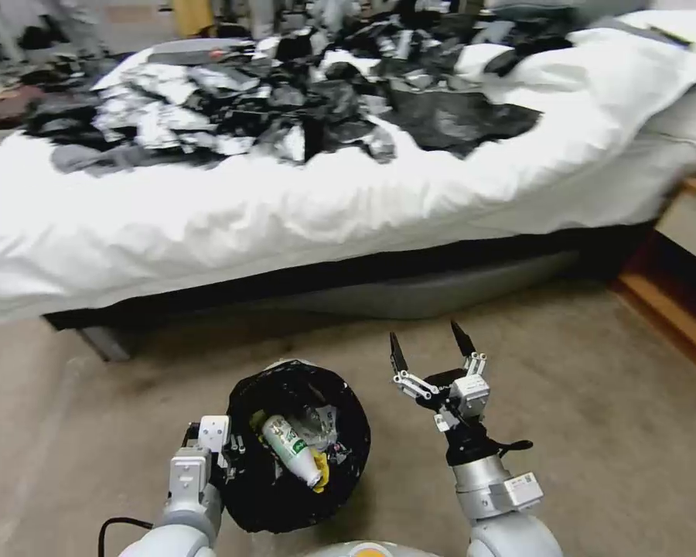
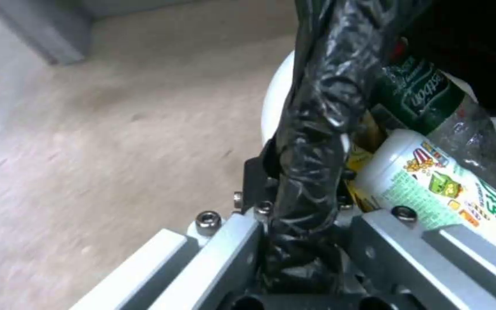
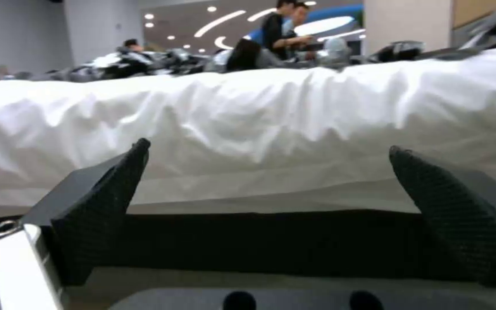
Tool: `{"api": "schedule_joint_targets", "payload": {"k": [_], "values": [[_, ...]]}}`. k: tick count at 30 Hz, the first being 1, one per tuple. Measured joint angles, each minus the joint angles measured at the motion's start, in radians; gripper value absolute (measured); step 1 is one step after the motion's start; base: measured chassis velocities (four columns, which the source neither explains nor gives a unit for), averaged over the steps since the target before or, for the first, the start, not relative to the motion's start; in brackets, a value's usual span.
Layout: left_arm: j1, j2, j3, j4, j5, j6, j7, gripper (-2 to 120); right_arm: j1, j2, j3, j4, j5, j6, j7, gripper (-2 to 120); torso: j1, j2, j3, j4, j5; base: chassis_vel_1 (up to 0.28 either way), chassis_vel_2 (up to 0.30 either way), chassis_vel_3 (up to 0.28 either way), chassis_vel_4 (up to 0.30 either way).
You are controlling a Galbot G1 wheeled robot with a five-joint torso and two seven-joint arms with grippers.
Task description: Pick up the trash bin, then pick up the garbage from the floor and place it into the trash bin.
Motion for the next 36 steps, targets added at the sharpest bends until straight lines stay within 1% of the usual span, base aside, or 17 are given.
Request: {"api": "schedule_joint_targets", "payload": {"k": [36], "values": [[0.001,-0.006,-0.014,-0.014,-0.004,0.007,-0.005,0,-0.009,-0.01,0.02,-0.022,-0.007,0.013,-0.03,99,0.0,0.0,0.0,0.0,0.0,0.125,0.124,0.126,0.125]]}}
